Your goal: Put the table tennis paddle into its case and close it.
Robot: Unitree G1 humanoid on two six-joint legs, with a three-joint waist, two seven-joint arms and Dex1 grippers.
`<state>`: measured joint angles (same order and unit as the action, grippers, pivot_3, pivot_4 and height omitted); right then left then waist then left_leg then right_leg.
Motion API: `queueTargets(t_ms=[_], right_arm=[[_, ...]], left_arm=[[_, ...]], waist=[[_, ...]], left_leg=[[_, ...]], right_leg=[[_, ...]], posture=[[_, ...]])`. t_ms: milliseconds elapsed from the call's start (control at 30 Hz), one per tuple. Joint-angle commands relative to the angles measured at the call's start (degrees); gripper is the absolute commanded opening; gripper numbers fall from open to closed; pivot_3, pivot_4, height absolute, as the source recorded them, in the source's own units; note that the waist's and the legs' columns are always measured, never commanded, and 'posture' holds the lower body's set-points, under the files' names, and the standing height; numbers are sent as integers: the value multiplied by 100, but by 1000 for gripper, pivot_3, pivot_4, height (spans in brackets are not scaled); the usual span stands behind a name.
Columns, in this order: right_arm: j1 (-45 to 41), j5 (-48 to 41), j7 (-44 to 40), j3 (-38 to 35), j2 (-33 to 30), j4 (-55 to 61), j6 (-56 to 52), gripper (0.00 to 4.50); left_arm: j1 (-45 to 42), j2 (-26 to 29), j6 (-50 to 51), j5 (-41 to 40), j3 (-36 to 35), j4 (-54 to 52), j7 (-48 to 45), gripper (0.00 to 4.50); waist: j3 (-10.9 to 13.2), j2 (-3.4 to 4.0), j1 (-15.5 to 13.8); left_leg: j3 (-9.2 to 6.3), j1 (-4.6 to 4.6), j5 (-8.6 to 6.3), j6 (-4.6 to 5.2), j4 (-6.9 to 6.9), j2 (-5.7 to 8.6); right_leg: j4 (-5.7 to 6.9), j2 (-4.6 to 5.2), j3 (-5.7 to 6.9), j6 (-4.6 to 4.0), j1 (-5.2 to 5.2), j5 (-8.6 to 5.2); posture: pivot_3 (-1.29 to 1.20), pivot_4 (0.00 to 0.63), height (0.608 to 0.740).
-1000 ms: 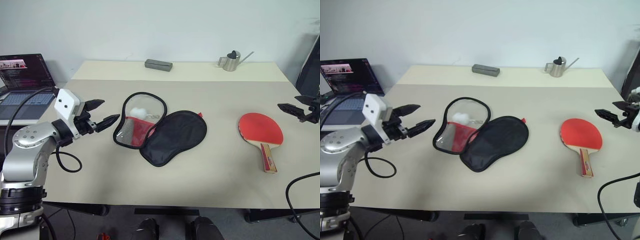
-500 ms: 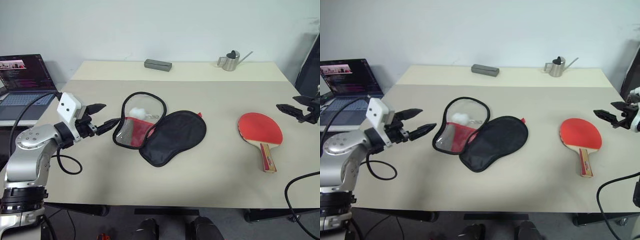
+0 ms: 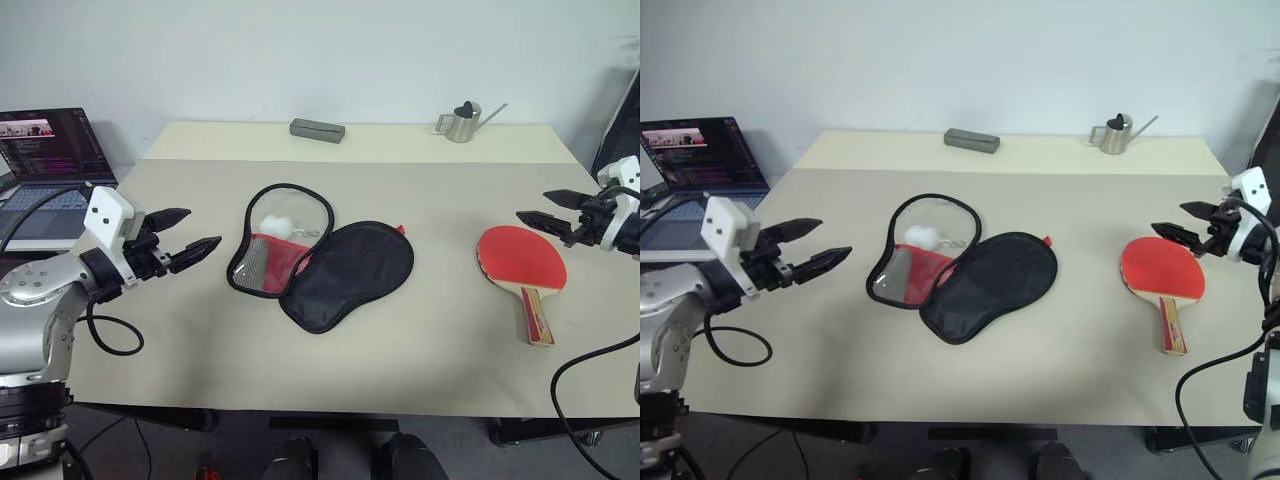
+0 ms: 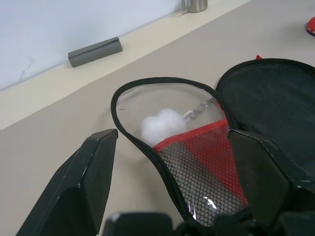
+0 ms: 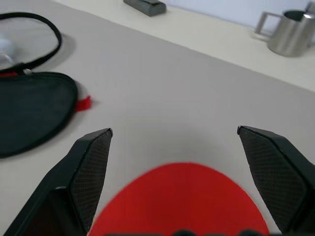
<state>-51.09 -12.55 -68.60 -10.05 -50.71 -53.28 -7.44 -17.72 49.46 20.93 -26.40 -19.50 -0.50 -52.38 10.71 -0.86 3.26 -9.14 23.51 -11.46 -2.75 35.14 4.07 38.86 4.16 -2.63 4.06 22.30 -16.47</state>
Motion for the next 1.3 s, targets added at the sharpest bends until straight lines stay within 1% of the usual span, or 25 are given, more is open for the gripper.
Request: queueTargets(t_ms=[33, 133, 300, 400, 600, 733, 933, 1033, 1133, 1300], right_arm=[[160, -202, -208, 9, 97, 780, -291, 4464], [421, -367, -275, 58, 262, 1533, -770, 4464], [1022, -764, 2, 170, 626, 3194, -1885, 4464], [1317, -1020, 440, 313, 954, 4269, -2739, 4464], [1392, -1092, 1513, 528, 1454, 5050, -4067, 4464], [1236, -1029, 2182, 606, 1875, 5089, -4568, 4464], [954, -260, 3223, 931, 2396, 4135, -3924, 4464], [896, -47, 3436, 1020, 2525, 3729, -3627, 4464], [931, 154, 3449, 1196, 2531, 3541, -3351, 4464], [953, 81, 3377, 1196, 2605, 3610, -3468, 4464]], left_arm=[[-44, 243, -33, -81, -181, -133, -181, 3896], [-146, 284, 109, -222, -156, -178, -290, 3896], [-177, 324, 318, -338, 19, -179, -568, 3896], [-155, 257, 258, -395, 168, -190, -824, 3896], [-341, 198, 228, -418, 350, -22, -1109, 3896], [-529, 166, 198, -354, 509, 104, -1251, 3896], [-823, 68, 138, -256, 764, 264, -1376, 3896], [-867, 42, 138, -243, 806, 275, -1382, 3896], [-874, 28, 151, -254, 810, 262, -1368, 3896], [-870, 12, 161, -272, 803, 244, -1335, 3896]], waist=[[0, 0, 4], [0, 1, 4], [0, 0, 6], [0, 0, -3], [0, 0, -25], [-1, -1, -25], [-1, -1, -12], [-1, -1, -5], [-1, -1, -1], [-1, -1, 11]], left_leg=[[0, 0, 0, 0, 0, -5], [1, -2, 0, 0, 0, -6], [-2, -2, 0, 0, 0, -10], [-5, -2, 0, 0, 0, -9], [-5, -2, 0, -1, 0, -10], [-6, -3, 1, -1, 0, -11], [-6, -3, 1, -1, 0, -9], [-6, -3, 1, -1, -1, -8], [-5, -3, 1, -1, -2, -8], [-6, -4, 1, -1, -3, -10]], right_leg=[[0, 0, 1, 0, 0, 0], [2, -1, 0, 0, 0, 0], [4, -3, 2, 0, 0, 0], [5, -3, 2, 0, 0, 0], [5, -3, 3, -1, 1, 0], [5, -4, 4, -1, 1, 0], [7, -4, 4, -1, 3, 0], [5, -5, 5, -1, 3, 0], [5, -4, 4, -1, 3, 0], [7, -7, 4, -1, 4, 0]], posture=[[0, 150, 740], [0, 150, 740], [0, 150, 740], [0, 150, 740], [0, 150, 740], [0, 150, 740], [0, 150, 740], [0, 150, 740], [0, 150, 740], [0, 150, 740]])
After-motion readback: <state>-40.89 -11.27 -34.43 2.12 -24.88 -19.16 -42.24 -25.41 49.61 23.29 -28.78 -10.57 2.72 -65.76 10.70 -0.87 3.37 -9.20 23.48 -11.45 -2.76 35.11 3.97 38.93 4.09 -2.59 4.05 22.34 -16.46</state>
